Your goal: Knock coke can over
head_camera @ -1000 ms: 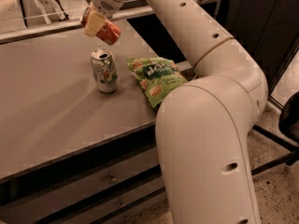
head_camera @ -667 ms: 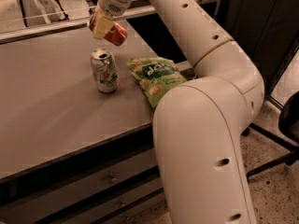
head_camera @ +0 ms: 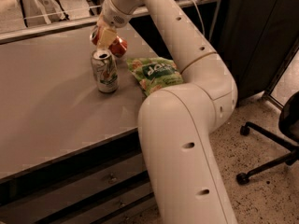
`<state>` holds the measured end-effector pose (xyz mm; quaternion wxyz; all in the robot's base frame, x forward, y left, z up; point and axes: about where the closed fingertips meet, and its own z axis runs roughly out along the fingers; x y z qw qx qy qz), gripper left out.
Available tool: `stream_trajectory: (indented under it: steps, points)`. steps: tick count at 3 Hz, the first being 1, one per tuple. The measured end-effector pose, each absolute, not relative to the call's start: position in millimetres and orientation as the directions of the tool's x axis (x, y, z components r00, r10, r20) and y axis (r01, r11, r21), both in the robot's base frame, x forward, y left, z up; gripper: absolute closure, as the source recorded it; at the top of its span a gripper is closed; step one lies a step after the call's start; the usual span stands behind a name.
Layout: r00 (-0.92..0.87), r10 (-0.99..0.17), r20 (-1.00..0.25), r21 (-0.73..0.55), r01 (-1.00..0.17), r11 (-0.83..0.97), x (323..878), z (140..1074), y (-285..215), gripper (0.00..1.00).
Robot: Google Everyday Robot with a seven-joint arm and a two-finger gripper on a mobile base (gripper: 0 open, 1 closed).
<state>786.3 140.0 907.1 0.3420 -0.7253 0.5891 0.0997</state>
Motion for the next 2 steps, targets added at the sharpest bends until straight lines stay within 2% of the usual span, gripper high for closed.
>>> stream_trajectory:
  steps: [1,2]
  points:
    - [0.277,-0.795,-0.540,-0.330,-0.938,-0.102,787.0,884.2,145.6,0.82]
    - [0.246,-0.841,-0.482,-0.322,-0.942,-0.091,793.1,877.3,144.6,0.59]
